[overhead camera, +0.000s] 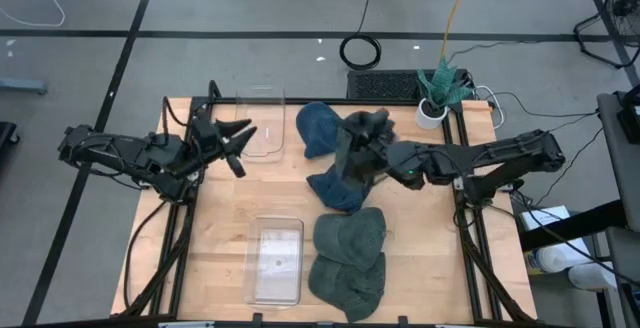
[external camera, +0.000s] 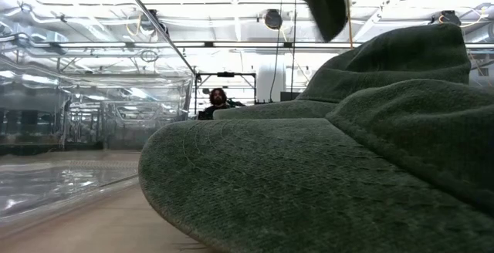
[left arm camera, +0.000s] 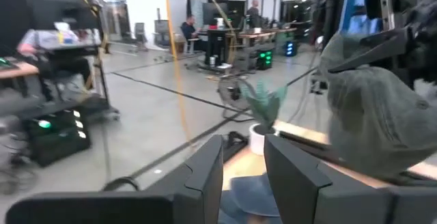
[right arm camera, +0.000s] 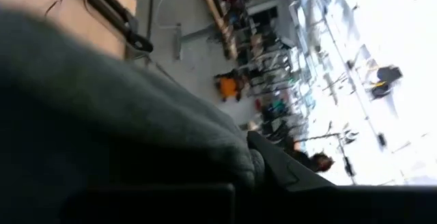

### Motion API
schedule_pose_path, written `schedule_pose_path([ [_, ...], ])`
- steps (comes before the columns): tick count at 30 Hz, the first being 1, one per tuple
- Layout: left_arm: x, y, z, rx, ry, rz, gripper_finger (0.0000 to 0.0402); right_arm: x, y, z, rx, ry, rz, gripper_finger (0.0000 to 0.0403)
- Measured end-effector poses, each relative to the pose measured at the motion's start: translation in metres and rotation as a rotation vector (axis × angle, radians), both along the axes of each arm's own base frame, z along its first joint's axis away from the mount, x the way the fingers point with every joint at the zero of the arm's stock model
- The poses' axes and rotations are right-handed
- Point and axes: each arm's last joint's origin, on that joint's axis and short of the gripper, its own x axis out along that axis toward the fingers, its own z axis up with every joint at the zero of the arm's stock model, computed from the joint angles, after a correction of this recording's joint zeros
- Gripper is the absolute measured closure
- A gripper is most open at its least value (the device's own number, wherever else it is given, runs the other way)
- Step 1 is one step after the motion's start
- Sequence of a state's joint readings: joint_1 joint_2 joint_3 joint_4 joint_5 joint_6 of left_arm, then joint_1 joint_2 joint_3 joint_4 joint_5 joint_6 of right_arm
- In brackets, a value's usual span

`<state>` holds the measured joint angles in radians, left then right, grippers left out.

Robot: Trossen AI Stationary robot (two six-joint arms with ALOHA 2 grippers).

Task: Pick & Place hat
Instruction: Put the top green cap into the top transparent bin

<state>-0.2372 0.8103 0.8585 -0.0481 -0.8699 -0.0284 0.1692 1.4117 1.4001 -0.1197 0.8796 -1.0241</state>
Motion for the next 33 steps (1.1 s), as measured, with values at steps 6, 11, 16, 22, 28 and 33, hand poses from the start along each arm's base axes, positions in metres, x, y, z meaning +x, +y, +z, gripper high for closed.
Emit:
schedule_pose_path([
  [6,0.017,0.006,-0.009,0.088,0.113,0.042,0.0286,0.021,-0.014,0.014,0.305,-0.007,0.134,0.0398],
  [11,0.034,0.008,-0.019,0.135,0.190,0.063,0.0286,0.037,-0.034,0.024,0.496,-0.105,0.160,0.0398],
  [16,0.051,0.006,-0.026,0.289,0.311,0.067,0.0286,0.040,-0.057,0.033,0.561,-0.318,0.025,0.0398],
  [22,0.073,0.001,-0.034,0.600,0.522,0.047,0.0286,0.042,-0.080,0.030,0.539,-0.409,-0.127,0.0398],
  [28,0.094,-0.004,-0.039,0.840,0.594,-0.004,0.0286,0.051,-0.097,0.024,0.600,-0.494,-0.168,0.0398],
  [33,0.106,-0.009,-0.042,0.927,0.566,-0.034,0.0286,0.066,-0.104,0.021,0.671,-0.567,-0.045,0.0398],
])
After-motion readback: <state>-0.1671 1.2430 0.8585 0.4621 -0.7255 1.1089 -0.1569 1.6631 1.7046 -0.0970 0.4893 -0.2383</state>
